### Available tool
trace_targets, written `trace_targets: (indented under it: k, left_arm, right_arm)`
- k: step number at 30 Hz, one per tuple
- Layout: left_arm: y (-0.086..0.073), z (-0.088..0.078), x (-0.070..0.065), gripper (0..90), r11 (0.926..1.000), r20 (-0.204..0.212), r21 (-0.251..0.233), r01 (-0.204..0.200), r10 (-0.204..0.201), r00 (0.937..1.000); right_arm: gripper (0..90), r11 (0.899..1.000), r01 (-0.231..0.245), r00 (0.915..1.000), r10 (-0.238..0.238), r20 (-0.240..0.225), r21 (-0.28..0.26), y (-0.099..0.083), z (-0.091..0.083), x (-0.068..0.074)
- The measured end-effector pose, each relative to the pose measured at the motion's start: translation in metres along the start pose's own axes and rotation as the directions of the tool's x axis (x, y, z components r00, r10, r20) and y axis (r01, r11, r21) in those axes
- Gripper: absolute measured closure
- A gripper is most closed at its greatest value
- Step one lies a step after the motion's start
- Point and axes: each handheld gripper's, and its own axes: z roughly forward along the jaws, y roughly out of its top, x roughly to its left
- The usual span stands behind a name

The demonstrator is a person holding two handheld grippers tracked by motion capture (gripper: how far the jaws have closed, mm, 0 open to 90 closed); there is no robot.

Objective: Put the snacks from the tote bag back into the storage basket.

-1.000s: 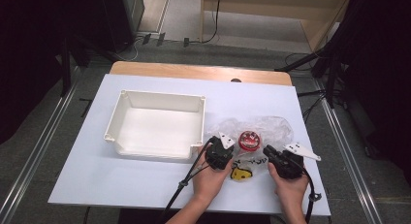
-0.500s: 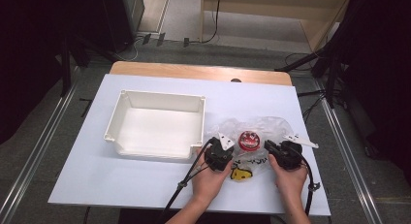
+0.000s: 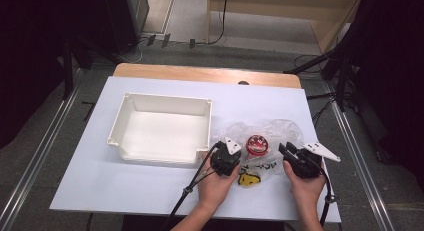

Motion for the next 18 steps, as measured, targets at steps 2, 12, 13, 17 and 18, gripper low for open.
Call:
trace_targets:
  k: [2, 12, 13, 17, 18]
  left_arm:
    - [0.000, 0.000, 0.000, 89.1, 1.0000, -0.001, -0.006, -0.002, 0.002, 1.0000]
    - [0.000, 0.000, -0.001, 90.0, 1.0000, -0.006, -0.004, -0.005, 0.005, 1.0000]
    - [0.000, 0.000, -0.001, 90.0, 1.0000, -0.008, -0.004, -0.006, 0.006, 0.9999]
    - [0.000, 0.000, -0.001, 90.0, 0.9999, -0.005, -0.004, -0.012, 0.012, 0.9999]
    - [0.000, 0.001, -0.002, 90.0, 0.9999, -0.004, -0.006, -0.011, 0.011, 0.9999]
  right_arm:
    - [59.7, 0.997, 0.011, 0.9999, -0.011, -0.003, -0.071, 0.005, -0.013, 0.004]
    - [45.7, 0.993, 0.038, 0.9837, -0.056, -0.171, -0.109, 0.019, -0.023, 0.034]
    - [45.1, 0.995, 0.040, 0.9812, -0.055, -0.185, -0.087, 0.019, -0.019, 0.037]
    - [34.6, 0.997, 0.062, 0.9789, -0.068, -0.192, -0.039, 0.017, -0.008, 0.046]
    - [29.8, 0.998, 0.064, 0.9800, -0.067, -0.187, -0.021, 0.016, -0.003, 0.049]
